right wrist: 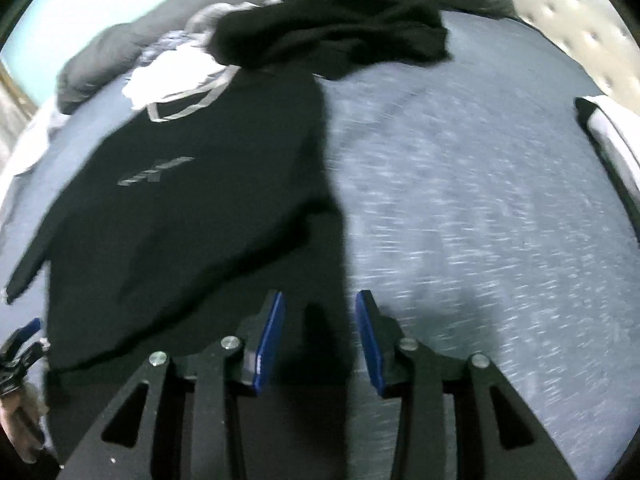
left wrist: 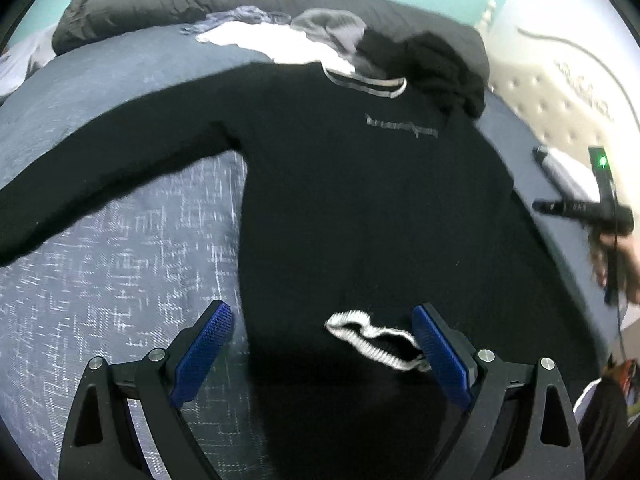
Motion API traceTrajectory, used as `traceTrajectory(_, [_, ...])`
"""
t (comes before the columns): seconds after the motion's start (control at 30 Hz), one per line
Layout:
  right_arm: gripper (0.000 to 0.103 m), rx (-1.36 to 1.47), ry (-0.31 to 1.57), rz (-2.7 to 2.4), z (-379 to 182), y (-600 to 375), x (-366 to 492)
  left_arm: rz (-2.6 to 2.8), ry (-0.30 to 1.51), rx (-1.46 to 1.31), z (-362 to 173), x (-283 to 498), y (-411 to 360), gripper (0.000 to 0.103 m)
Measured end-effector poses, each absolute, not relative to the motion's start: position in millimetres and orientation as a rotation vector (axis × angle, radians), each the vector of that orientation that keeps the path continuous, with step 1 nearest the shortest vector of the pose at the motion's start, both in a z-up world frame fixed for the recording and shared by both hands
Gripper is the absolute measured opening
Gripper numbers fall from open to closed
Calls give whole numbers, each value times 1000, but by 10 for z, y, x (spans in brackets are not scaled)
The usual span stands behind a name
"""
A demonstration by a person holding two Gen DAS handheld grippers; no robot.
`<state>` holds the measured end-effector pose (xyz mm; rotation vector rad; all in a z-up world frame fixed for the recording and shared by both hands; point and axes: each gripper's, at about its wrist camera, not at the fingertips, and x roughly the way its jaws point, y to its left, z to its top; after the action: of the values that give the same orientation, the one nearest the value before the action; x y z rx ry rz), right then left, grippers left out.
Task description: Fold clothes
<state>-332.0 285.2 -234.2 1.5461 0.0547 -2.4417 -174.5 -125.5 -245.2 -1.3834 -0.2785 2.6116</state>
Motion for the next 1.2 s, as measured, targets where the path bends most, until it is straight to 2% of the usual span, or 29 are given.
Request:
traceTrajectory(0.27, [38, 1475, 217, -2439, -2530, 2659, -3591, 2597, -298, -1433, -2594, -1789, -1274, 94])
traceTrajectory(0.6, [38, 1444, 289, -2478, -2623, 2496, -3896, 2585, -271, -1450, -2648, -1797, -1252, 94])
traceTrajectory(0.9, [38, 1406, 102, -2545, -2549, 2779, -3915, 2584, -210, -1482, -2706, -1829, -1192, 94])
traceTrajectory(1.2, [37, 1471, 93, -2461, -2503, 2835, -3919, 2574, -237, -1481, -2709, -1828, -1245, 94])
